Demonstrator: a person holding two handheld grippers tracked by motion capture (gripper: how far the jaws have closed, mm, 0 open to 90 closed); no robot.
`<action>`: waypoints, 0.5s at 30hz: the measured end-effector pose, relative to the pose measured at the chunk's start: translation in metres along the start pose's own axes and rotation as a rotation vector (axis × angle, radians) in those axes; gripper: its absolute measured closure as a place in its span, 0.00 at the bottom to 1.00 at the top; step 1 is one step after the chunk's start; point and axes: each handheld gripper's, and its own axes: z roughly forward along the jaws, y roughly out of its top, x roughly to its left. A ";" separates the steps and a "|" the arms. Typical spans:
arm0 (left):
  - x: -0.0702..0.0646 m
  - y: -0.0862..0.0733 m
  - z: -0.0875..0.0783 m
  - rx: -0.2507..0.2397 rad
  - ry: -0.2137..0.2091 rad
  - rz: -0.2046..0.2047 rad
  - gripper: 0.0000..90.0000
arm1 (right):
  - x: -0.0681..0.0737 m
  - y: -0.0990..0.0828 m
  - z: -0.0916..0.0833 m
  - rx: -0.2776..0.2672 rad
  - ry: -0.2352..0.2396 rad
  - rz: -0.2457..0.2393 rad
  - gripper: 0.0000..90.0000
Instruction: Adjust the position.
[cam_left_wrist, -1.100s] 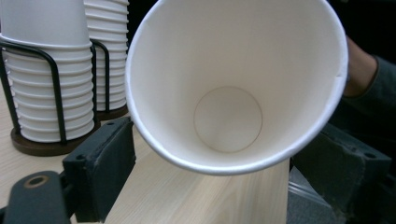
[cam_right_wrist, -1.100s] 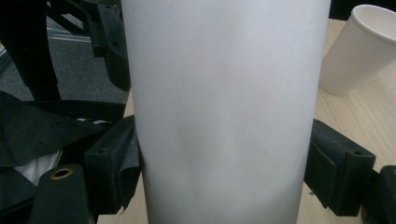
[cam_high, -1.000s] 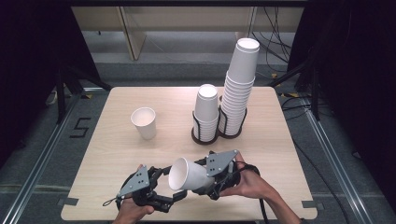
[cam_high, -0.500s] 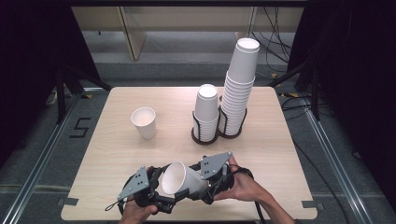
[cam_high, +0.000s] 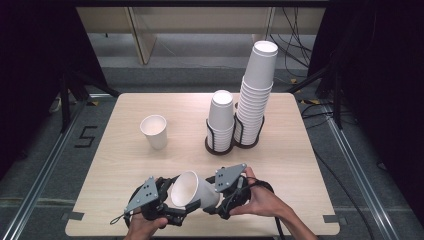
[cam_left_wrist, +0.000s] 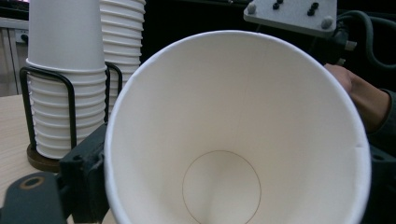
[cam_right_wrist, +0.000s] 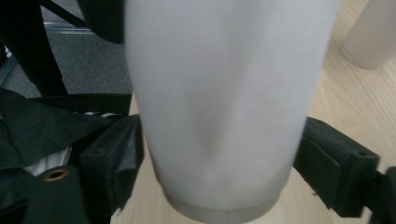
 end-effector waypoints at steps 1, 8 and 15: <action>0.000 0.000 0.000 0.000 -0.003 -0.002 0.12 | 0.001 0.000 0.001 -0.001 0.005 -0.005 0.27; -0.002 -0.001 0.001 -0.024 -0.005 -0.010 0.09 | 0.000 -0.003 0.006 -0.058 0.050 0.007 0.28; -0.002 -0.002 0.002 -0.013 0.003 0.001 0.14 | 0.001 -0.004 0.012 -0.085 0.065 0.037 0.27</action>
